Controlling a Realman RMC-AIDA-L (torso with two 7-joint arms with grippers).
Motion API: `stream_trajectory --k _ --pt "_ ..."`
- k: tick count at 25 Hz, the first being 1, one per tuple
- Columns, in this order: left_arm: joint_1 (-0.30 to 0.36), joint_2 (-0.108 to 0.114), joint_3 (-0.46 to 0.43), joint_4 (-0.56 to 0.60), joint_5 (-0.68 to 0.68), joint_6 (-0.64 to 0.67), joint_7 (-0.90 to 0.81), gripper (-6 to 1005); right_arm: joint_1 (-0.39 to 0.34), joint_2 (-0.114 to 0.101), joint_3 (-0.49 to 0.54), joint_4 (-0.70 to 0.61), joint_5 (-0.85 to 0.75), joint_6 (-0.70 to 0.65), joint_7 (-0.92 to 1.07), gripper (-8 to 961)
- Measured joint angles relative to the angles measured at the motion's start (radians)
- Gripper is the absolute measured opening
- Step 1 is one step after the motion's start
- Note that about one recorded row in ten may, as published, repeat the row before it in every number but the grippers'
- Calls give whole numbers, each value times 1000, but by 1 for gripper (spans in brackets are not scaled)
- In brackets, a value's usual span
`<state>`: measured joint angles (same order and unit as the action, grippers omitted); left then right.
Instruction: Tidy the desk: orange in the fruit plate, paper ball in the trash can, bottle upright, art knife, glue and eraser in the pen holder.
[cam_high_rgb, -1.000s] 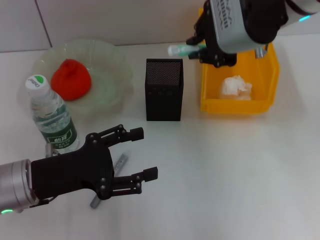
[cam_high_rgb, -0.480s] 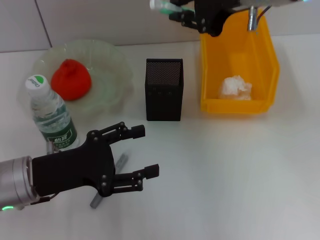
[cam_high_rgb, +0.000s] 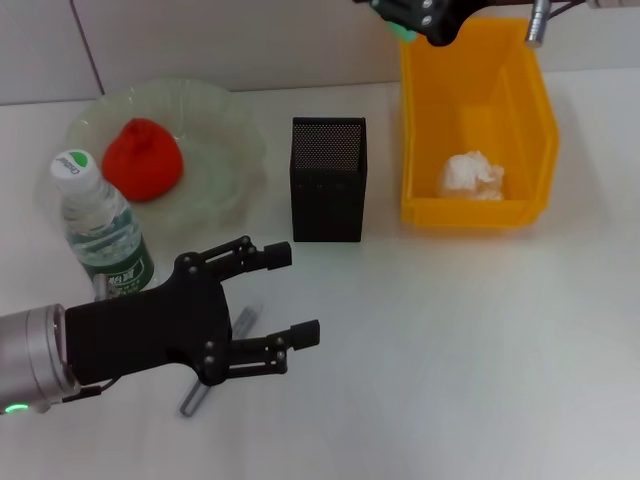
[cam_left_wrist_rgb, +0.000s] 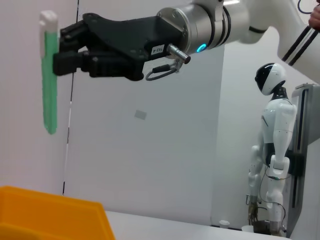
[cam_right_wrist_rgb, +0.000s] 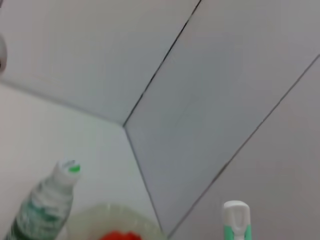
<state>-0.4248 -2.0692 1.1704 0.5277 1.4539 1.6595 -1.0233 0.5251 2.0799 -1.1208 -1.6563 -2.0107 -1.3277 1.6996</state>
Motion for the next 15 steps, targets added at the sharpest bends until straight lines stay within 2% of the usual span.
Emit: stream_trajectory --k 7,15 --pt "-6 0 -1 -1 -10 -3 0 848 -45 1 53 131 172 15 -100 173" --pt "-9 -3 -2 -5 -22 -6 11 848 -46 1 106 315 287 18 -183 173"
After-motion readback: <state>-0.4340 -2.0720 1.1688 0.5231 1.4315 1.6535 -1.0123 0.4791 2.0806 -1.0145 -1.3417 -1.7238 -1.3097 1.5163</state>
